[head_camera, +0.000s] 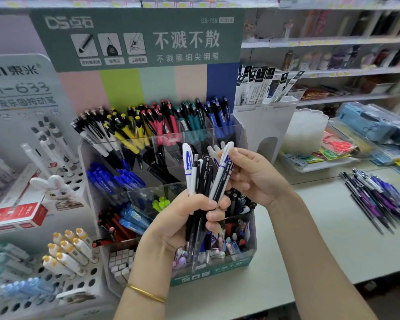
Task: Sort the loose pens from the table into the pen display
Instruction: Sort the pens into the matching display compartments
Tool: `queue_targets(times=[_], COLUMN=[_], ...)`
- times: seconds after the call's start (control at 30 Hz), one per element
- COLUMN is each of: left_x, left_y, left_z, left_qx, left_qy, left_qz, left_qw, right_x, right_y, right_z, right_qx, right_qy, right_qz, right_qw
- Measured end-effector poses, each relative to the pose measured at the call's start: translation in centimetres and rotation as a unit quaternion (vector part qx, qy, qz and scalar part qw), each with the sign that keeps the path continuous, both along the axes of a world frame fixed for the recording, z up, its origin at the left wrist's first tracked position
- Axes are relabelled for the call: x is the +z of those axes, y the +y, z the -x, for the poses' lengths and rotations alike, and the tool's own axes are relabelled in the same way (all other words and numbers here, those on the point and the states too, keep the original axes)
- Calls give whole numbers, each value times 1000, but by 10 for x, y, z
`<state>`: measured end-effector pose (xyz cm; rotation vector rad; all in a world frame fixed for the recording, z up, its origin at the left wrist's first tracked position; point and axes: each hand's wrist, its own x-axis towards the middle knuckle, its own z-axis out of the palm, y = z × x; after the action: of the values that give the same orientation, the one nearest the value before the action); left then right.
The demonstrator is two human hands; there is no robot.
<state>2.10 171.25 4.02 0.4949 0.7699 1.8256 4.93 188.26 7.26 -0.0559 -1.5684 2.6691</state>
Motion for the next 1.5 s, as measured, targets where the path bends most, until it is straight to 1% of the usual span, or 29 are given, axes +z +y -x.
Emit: queue_targets(times=[0.1,0.2,0.33,0.4,0.43,0.47,0.53,0.6,0.67,0.77,0.87,0.93,0.97,1.0,1.03,1.1,1.13,1.2,1.27,1.3,1.37,1.43,1.5], left_x=[-4,-10,-11,-9,-8,-8,-9,-12,-14,-18,-20,-19,-19,-18,-17,-16,-15,-13,-9,-6,-3,-2,-1], left_y=[-4,-15,-30,-37,-38,-39,-38,-36,-34,-35,-35,-34,-34,-34,-34,-34,-34,-32,-29,-26,-19,-14,-9], left_z=[4,11,21,23,23,22,19,17,15,12,9,7,6,5,4,2,1,0,-2,-3,-4,-6,-8], left_qx=[7,19,123,151,157,160,163,162,157,151,138,130,127,127,129,146,160,194,233,258,310,352,386], left_qy=[-8,-16,12,37,46,53,68,85,106,136,166,181,187,195,203,222,237,272,304,317,352,404,441], left_qz=[5,4,53,64,66,68,72,70,71,69,54,45,41,40,42,62,82,126,169,195,253,286,308], left_qw=[1000,1000,991,986,984,983,982,981,979,977,975,974,973,972,970,962,955,934,908,891,846,794,750], right_x=[5,9,8,5,2,-2,-13,-26,-39,-55,-61,-63,-63,-64,-63,-57,-52,-38,-17,-8,6,13,15], right_y=[11,19,15,11,8,4,-9,-21,-28,-34,-41,-45,-48,-49,-50,-47,-44,-39,-40,-41,-44,-49,-53], right_z=[7,12,11,5,0,-4,-11,-15,-16,-14,-9,-7,-6,-6,-7,-13,-16,-21,-25,-26,-28,-29,-29], right_qx=[-62,-168,-274,-304,-310,-310,-292,-275,-255,-188,-112,-73,-64,-60,-61,-91,-126,-203,-230,-223,-195,-162,-134], right_qy=[7,39,91,92,90,88,82,75,63,34,-57,-106,-117,-123,-124,-115,-95,-24,32,58,97,108,106], right_qz=[-3,-6,-30,-97,-160,-238,-394,-485,-543,-631,-716,-740,-744,-744,-737,-706,-684,-610,-499,-443,-354,-297,-277], right_qw=[998,985,957,943,933,916,868,827,798,752,687,661,654,654,661,693,712,766,835,867,910,935,946])
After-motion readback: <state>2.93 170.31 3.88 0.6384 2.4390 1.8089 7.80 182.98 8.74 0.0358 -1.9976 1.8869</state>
